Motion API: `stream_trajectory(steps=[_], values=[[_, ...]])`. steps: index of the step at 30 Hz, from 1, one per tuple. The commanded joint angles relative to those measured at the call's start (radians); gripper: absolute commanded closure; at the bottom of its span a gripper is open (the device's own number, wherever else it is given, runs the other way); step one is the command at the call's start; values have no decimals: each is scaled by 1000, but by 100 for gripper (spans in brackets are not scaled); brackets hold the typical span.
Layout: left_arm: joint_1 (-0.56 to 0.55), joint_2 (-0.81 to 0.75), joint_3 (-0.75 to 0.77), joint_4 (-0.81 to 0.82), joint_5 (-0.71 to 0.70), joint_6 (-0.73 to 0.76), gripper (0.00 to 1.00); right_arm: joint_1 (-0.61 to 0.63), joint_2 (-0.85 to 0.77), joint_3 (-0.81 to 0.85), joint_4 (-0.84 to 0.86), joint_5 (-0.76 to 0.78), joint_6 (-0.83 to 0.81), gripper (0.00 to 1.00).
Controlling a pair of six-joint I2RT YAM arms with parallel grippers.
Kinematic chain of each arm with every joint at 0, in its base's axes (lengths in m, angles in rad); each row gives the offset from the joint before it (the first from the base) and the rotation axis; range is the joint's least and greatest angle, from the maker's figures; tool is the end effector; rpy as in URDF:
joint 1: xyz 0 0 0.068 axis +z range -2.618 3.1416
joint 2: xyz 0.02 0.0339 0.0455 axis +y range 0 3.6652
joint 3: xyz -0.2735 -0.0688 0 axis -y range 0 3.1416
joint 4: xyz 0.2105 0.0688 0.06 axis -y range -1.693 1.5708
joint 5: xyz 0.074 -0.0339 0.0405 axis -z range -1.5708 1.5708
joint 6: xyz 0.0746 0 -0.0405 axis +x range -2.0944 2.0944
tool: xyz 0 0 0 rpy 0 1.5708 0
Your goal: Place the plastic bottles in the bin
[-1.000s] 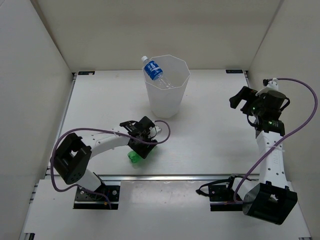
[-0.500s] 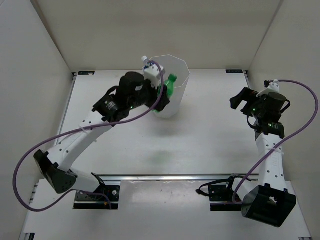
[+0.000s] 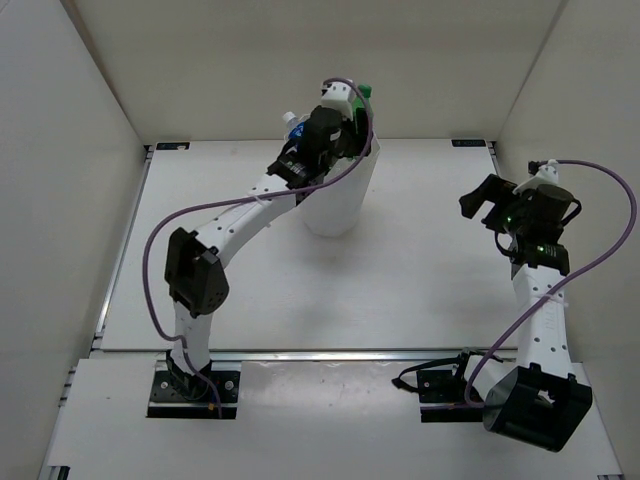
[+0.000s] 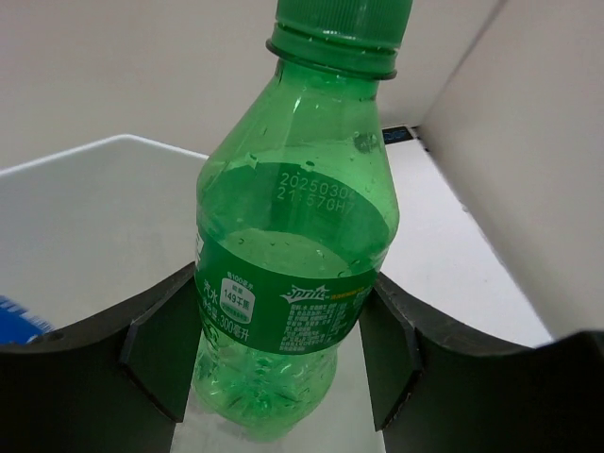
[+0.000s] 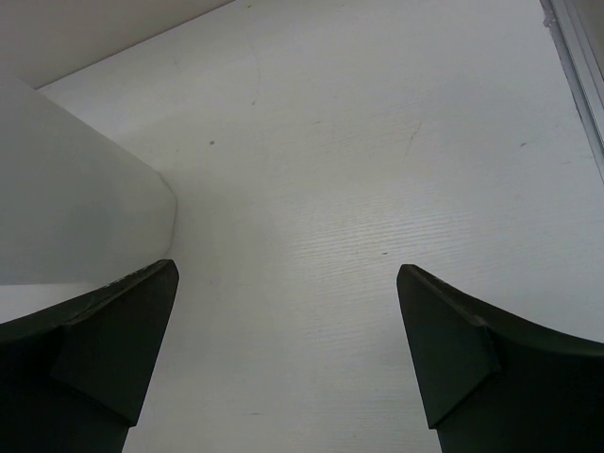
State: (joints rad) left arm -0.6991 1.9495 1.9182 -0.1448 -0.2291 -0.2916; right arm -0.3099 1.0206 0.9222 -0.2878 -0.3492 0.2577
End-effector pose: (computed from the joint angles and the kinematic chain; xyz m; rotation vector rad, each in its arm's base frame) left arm 0.3766 -0.2945 0.3953 0.1903 1.7612 -0.5237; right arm 0.2229 -0.0446 0.3314 0.3207 1.9182 0.3066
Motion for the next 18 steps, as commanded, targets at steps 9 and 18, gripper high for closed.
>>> stream_trajectory(steps=[9, 18], values=[[-30, -34, 128, 19, -162, 46, 1, 11, 27, 35, 29, -37, -20, 1], [4, -182, 182, -362, -211, -24, 2, 77, 23, 75, -85, 162, -67, 1]])
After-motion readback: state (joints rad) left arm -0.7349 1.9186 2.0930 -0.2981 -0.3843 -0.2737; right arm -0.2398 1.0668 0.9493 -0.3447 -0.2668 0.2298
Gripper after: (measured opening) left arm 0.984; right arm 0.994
